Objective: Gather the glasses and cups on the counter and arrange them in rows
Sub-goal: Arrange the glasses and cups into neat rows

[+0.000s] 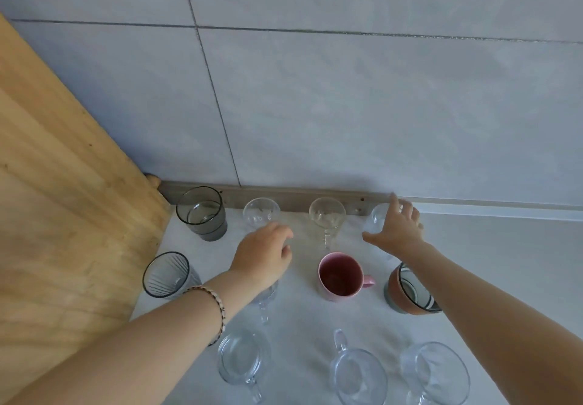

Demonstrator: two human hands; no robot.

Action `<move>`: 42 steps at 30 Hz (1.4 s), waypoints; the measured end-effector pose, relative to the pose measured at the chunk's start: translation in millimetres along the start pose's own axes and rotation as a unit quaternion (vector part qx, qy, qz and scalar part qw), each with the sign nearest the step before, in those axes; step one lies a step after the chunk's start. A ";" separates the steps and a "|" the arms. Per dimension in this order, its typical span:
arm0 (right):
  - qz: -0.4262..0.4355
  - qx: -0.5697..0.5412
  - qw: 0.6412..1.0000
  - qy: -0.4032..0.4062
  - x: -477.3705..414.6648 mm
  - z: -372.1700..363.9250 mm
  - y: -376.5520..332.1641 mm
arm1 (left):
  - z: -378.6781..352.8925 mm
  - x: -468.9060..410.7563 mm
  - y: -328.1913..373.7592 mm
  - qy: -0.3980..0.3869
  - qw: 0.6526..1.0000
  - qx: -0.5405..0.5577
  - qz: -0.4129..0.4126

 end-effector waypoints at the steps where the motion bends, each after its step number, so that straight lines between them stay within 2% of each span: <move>1: 0.033 0.008 0.999 0.016 10.6 -1.0 -13.5 | 3.2 8.8 -11.3 0.002 1.000 -0.017 0.004; 3: 0.126 -0.005 0.992 0.017 40.3 -6.1 -46.9 | 8.1 26.7 -35.6 0.022 0.999 -0.015 0.033; 6: 0.209 -0.004 0.975 -0.068 90.1 -26.2 -92.6 | 12.7 52.9 -76.6 0.064 0.994 -0.002 0.088; 8: 0.209 0.025 0.968 -0.137 116.2 -53.5 -112.4 | 13.2 68.1 -103.0 0.075 0.990 -0.009 0.121; 11: 0.153 0.028 0.969 -0.190 135.5 -98.7 -128.4 | 8.8 86.4 -134.0 0.027 0.980 0.001 0.197; 15: 0.104 -0.008 0.985 -0.140 140.5 -126.9 -135.6 | -3.1 92.8 -157.2 -0.016 0.949 0.173 0.264; 17: 0.082 -0.015 0.991 -0.107 141.6 -128.1 -135.1 | -4.5 92.1 -160.0 -0.003 0.937 0.221 0.269; 22: -0.016 -0.117 0.990 -0.080 143.3 -137.8 -135.0 | -2.4 87.4 -166.8 -0.005 0.942 0.230 0.245; 27: -0.011 -0.246 0.963 -0.108 138.5 -144.9 -145.3 | 0.5 78.4 -167.4 -0.033 0.955 0.208 0.208; 34: 0.033 -0.241 0.965 -0.095 128.9 -141.1 -142.4 | -6.7 79.7 -159.1 0.006 0.955 0.170 0.241; 42: 0.042 -0.203 0.974 -0.095 129.9 -140.9 -141.4 | -3.1 87.0 -149.8 -0.015 0.966 0.146 0.214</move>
Point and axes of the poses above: each hand's wrist, its own x-axis away from the middle knuckle, its own z-axis out of the back of the hand, y = z × x, the point moved 1 cm from there along -x, towards the middle knuckle, and after that the axes turned 6 degrees about -x, right-handed, at the moved point
